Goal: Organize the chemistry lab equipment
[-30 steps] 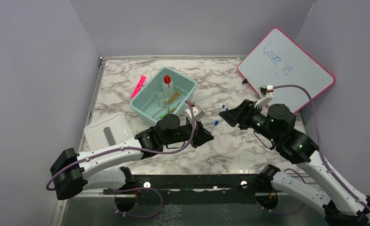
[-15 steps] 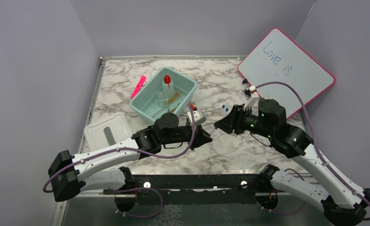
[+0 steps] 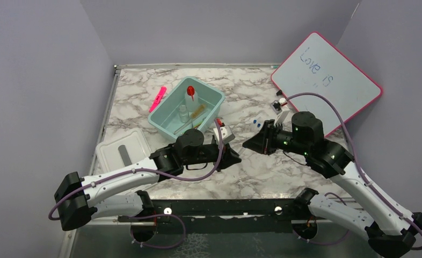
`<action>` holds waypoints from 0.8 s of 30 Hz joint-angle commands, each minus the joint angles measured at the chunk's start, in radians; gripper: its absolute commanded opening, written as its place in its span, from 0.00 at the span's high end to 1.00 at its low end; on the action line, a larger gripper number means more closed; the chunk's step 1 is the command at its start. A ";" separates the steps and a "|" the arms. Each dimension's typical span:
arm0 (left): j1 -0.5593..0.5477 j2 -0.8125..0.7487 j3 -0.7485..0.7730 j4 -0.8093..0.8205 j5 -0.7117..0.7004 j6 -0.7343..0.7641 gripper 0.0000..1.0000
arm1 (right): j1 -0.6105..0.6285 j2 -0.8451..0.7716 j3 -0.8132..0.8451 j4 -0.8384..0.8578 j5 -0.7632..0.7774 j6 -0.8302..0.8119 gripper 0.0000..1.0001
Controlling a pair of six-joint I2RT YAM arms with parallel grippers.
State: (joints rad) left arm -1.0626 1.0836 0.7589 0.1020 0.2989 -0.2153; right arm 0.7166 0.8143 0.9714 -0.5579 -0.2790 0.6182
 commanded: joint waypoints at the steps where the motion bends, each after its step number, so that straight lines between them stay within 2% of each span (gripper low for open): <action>1: -0.003 -0.020 0.043 -0.013 -0.021 0.009 0.77 | -0.002 0.010 0.021 0.028 -0.047 -0.012 0.86; 4: -0.004 -0.034 0.052 -0.054 -0.118 -0.011 0.47 | -0.002 0.013 0.043 -0.014 0.047 -0.025 0.88; 9: -0.002 -0.123 0.000 -0.085 -0.426 -0.046 0.22 | -0.002 0.049 0.057 -0.057 0.395 -0.062 0.88; 11: -0.002 -0.160 -0.013 -0.099 -0.521 -0.055 0.19 | -0.001 0.074 0.040 -0.039 0.539 -0.074 0.89; 15: -0.002 -0.195 0.036 -0.212 -0.564 -0.074 0.18 | -0.002 0.108 -0.038 0.055 0.777 -0.108 0.89; 19: -0.002 -0.209 0.114 -0.312 -0.569 -0.074 0.18 | -0.002 0.136 -0.119 0.165 0.875 -0.141 0.89; 24: -0.002 -0.238 0.156 -0.350 -0.564 -0.040 0.18 | -0.002 0.210 -0.176 0.272 0.960 -0.162 0.90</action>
State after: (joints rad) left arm -1.0626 0.8864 0.8696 -0.1867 -0.2268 -0.2752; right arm 0.7158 0.9836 0.8185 -0.4221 0.5243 0.4892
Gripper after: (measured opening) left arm 0.822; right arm 0.173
